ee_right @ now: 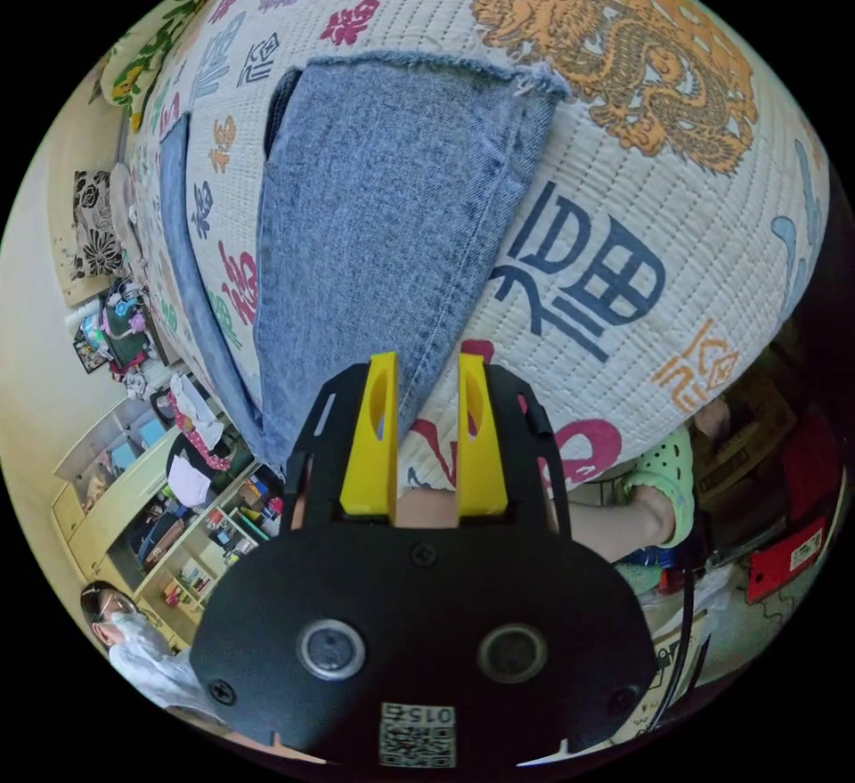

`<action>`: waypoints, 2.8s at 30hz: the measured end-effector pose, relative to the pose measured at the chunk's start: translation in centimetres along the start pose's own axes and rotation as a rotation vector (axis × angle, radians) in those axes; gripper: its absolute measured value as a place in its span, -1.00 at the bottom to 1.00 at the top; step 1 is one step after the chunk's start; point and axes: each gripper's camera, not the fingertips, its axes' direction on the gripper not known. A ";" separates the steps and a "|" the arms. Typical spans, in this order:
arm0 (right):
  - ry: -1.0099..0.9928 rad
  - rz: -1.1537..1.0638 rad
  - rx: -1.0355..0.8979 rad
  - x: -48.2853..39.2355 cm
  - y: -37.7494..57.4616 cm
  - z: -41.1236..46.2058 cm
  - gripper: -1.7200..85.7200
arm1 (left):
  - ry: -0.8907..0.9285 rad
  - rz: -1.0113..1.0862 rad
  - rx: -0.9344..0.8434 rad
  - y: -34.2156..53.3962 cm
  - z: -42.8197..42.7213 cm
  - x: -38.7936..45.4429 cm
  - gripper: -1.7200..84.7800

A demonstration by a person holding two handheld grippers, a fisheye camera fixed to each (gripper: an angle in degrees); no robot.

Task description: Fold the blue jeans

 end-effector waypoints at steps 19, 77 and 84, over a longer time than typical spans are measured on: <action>-0.129 -0.276 -0.072 -6.9 -4.1 -7.9 -0.98 | 0.215 0.148 -0.158 -2.2 -7.3 0.0 -0.93; -0.334 -0.374 0.158 -29.1 -27.3 0.0 -0.86 | 0.502 0.140 0.304 -10.7 8.4 6.5 -0.57; -0.192 -0.461 0.162 -31.0 -25.2 -0.9 -0.92 | 0.554 0.080 0.337 -12.7 13.6 9.1 -0.73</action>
